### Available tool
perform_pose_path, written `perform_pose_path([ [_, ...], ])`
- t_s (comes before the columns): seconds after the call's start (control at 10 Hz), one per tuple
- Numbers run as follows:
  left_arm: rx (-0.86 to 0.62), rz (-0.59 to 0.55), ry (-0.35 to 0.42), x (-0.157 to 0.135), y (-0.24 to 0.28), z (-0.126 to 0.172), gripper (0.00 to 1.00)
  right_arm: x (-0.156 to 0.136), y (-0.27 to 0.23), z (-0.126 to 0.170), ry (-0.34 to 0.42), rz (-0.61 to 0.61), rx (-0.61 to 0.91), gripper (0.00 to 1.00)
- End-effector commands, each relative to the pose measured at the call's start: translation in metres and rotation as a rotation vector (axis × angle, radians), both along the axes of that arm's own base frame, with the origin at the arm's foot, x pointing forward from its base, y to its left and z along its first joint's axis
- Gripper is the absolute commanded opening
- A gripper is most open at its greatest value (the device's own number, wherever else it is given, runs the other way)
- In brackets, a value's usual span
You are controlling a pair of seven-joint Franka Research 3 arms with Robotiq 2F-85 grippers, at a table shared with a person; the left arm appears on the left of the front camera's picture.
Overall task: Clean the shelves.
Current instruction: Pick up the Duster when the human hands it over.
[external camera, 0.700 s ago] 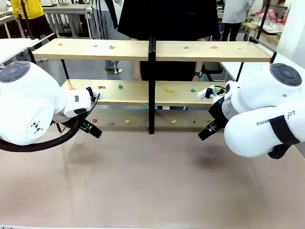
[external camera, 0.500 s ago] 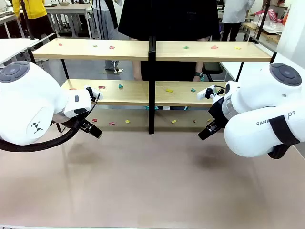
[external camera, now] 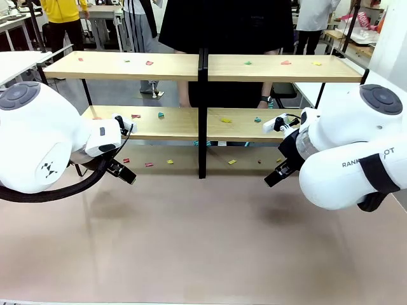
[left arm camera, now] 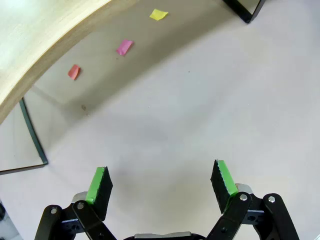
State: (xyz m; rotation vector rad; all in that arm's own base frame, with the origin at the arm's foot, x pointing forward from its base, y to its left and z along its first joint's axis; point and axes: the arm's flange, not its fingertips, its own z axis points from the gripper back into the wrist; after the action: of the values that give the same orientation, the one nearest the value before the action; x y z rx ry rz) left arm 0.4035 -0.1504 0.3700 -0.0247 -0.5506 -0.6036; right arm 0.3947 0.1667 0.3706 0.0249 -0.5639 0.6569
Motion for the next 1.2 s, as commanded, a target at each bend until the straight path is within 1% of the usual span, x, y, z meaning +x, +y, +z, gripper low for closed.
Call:
perform_pose_path([
  [0.0,0.000,-0.001,0.000,0.000,0.000,0.000,1.00,0.000,0.000,0.000,0.000,0.000,0.001,1.00],
  [0.6,0.000,0.000,0.000,0.000,0.000,0.000,1.00,0.000,0.000,0.000,0.000,0.000,0.000,1.00],
  [0.7,-0.011,-0.037,0.064,-0.010,0.004,0.007,1.00,-0.007,-0.003,0.005,0.122,0.009,-0.030,1.00],
  [0.8,-0.054,-0.096,0.157,-0.026,0.012,0.013,1.00,-0.015,-0.013,0.015,0.190,-0.001,-0.043,1.00],
  [0.9,-0.073,-0.120,0.269,-0.046,0.024,0.018,1.00,-0.027,-0.028,0.024,0.297,-0.008,-0.092,1.00],
  [1.0,-0.128,-0.164,0.306,-0.067,0.046,0.021,1.00,-0.043,-0.049,0.036,0.337,0.031,-0.052,1.00],
  [1.1,-0.196,-0.189,0.302,-0.085,0.063,0.028,1.00,-0.058,-0.070,0.049,0.343,0.063,-0.001,1.00],
])
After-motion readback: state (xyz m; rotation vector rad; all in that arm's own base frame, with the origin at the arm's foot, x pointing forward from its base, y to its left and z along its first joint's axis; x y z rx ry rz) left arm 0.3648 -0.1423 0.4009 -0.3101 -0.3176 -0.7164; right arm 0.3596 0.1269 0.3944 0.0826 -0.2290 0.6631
